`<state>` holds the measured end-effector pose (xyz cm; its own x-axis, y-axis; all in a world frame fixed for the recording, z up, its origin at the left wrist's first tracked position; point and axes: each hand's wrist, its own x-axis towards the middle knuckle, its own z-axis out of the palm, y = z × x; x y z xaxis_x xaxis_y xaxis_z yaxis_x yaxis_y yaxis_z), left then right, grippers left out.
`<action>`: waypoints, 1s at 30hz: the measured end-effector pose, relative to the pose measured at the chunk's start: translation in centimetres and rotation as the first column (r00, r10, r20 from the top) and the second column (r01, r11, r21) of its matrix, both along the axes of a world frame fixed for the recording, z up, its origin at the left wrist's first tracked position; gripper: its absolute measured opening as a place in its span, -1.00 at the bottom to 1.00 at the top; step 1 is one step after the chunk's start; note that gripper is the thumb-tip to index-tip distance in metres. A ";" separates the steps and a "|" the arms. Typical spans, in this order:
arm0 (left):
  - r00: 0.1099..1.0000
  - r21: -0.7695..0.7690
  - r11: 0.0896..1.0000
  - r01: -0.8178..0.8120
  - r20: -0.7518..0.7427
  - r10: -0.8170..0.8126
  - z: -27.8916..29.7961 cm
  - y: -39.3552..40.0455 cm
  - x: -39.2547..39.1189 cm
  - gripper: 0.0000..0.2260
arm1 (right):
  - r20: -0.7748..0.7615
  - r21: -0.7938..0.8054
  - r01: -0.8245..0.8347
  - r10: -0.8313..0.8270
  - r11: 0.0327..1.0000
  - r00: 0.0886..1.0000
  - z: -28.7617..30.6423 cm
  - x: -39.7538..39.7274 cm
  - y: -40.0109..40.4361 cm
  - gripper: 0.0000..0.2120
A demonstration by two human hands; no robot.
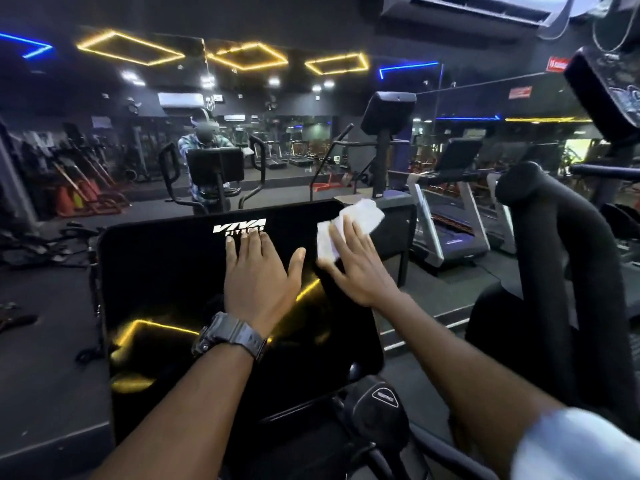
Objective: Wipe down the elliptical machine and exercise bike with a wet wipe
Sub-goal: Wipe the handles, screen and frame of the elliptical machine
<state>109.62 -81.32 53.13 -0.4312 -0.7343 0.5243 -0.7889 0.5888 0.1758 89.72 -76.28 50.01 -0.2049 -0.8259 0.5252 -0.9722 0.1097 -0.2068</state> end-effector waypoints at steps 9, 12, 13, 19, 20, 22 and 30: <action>0.999 0.011 0.999 0.034 -0.023 -0.034 -0.3 -0.1 -0.4 -0.30 | 0.376 -0.119 -0.123 0.160 0.985 0.913 -8.6 1.5 5.9 -0.30; 0.998 0.012 0.999 0.039 -0.045 -0.038 -0.5 -0.3 -0.4 -0.31 | 0.442 -0.060 -0.119 0.133 0.991 0.887 -15.0 2.8 10.9 -0.24; 0.998 0.013 0.999 0.041 -0.048 -0.040 -0.5 -0.3 -0.4 -0.32 | 0.481 -0.048 -0.125 0.133 0.991 0.867 -15.7 3.2 11.7 -0.21; 0.998 0.012 0.999 0.035 -0.053 -0.034 -0.9 -0.4 -0.4 -0.33 | 0.689 -0.162 -0.112 0.194 0.980 0.698 -7.6 1.9 6.3 -0.42; 0.998 0.013 0.999 0.034 -0.055 -0.033 -1.0 -0.4 -0.4 -0.33 | 0.721 -0.200 -0.138 0.241 0.970 0.649 -4.5 1.3 4.5 -0.44; 0.998 0.011 0.999 0.038 -0.057 -0.037 -1.1 -0.4 -0.4 -0.34 | 0.757 -0.226 -0.190 0.295 0.955 0.584 0.9 0.3 1.7 -0.31; 0.990 0.016 0.994 0.112 -0.093 -0.110 -0.5 0.0 -0.8 -0.40 | 0.344 -0.136 -0.154 0.193 0.979 0.919 -11.0 1.8 7.8 -0.19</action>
